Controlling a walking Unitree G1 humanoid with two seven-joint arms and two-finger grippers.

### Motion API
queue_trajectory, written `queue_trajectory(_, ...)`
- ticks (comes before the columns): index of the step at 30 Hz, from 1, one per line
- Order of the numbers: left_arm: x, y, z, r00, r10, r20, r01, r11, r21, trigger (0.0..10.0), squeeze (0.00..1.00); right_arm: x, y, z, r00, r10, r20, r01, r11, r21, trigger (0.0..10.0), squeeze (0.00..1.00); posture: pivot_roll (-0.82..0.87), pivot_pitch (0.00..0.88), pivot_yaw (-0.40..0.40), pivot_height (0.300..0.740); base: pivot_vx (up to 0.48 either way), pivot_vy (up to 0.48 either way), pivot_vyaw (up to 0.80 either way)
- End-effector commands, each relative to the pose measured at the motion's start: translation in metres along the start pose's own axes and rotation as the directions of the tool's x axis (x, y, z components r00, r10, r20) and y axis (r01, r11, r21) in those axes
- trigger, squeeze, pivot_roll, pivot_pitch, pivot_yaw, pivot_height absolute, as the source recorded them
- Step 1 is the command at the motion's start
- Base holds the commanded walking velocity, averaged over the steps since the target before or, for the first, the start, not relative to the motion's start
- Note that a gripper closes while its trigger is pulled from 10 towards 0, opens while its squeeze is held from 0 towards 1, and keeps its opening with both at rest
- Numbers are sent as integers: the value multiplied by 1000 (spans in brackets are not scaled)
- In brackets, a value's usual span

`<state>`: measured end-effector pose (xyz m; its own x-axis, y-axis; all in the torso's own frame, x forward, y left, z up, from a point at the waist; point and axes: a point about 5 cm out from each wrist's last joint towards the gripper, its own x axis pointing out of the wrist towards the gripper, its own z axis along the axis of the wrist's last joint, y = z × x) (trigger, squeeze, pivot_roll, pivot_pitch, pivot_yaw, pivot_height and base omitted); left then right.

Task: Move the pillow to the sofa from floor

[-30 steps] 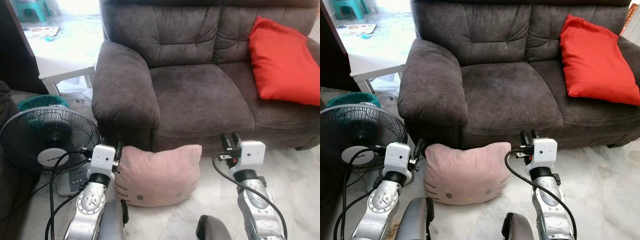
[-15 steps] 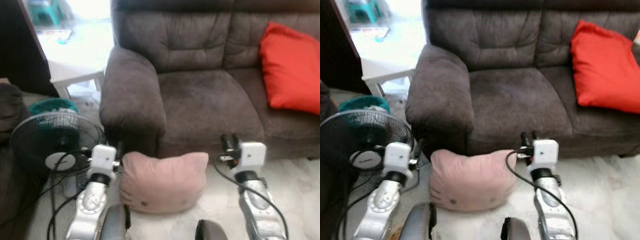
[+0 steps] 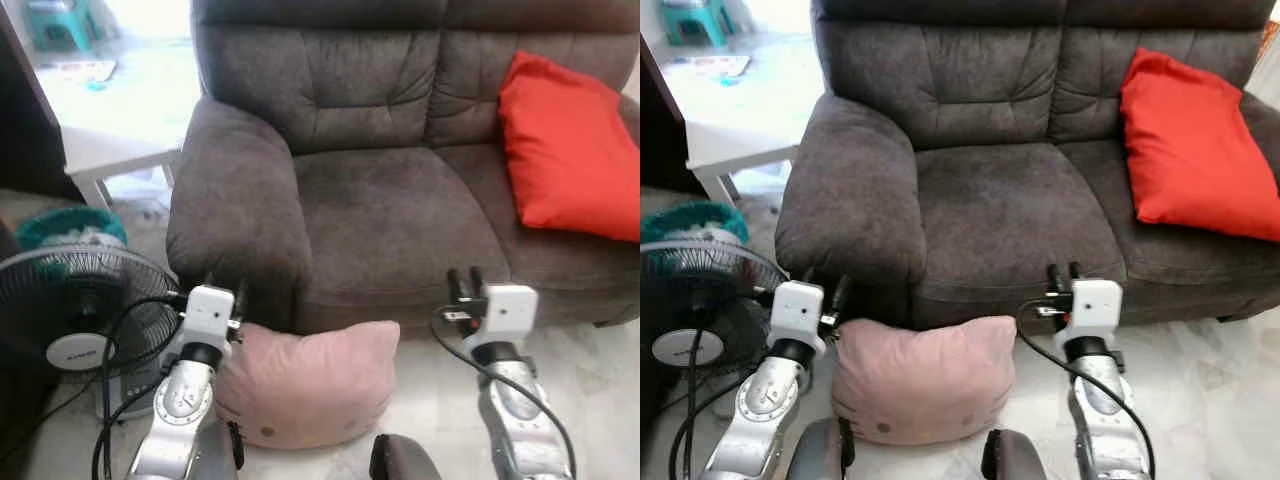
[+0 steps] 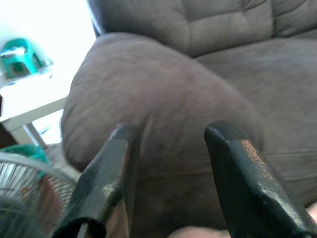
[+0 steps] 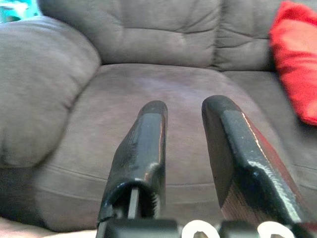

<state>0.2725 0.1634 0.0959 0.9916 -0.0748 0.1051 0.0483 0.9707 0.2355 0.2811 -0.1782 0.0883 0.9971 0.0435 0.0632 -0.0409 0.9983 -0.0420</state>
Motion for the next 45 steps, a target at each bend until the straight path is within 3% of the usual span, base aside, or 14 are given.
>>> queue_trajectory(1, 2, -3, 3, 1000, -1, 10, 1, 1000, -21, 10000, 0, -2, -9, 0, 1000, -20, -5, 20, 1000, -15, 10000, 0, 98, 28, -70, 553, 251, 0, 0)
queue_trajectory(22, 0, -3, -2, 1000, -3, -10, 3, 1000, -16, 10000, 0, -3, -2, 0, 1000, 15, -2, -15, 999, -33, 10000, 0, 99, 27, -67, 553, 214, 0, 109)
queue_trajectory(28, -8, -2, -15, 998, -7, -61, 7, 1000, 1, 10000, 0, -4, -4, -3, 1000, 8, -15, -9, 1000, -23, 10000, 0, 100, 29, -68, 553, 0, 0, 235)
queue_trajectory(34, -27, 0, -43, 985, -10, -172, 14, 1000, 19, 10000, 0, -4, -5, -3, 1000, 4, -18, -4, 1000, -22, 10000, 0, 101, 29, -70, 553, 0, 0, 0)
queue_trajectory(38, -32, 2, -53, 976, -1, -217, 2, 1000, 7, 10000, 0, -4, -5, -3, 1000, 6, -18, -6, 1000, -21, 10000, 0, 102, 28, -70, 553, 0, 0, 0)
queue_trajectory(39, -35, 3, -64, 963, 5, -268, -9, 1000, -12, 10000, 0, -3, -4, -2, 1000, 7, -13, -8, 1000, -16, 10000, 0, 100, 28, -71, 553, 0, 0, 0)
queue_trajectory(45, -36, 8, -72, 953, 25, -301, -36, 999, -31, 10000, 0, -2, -5, 1, 1000, 4, 4, -4, 1000, -10, 10000, 0, 98, 23, -70, 553, 0, 0, 0)
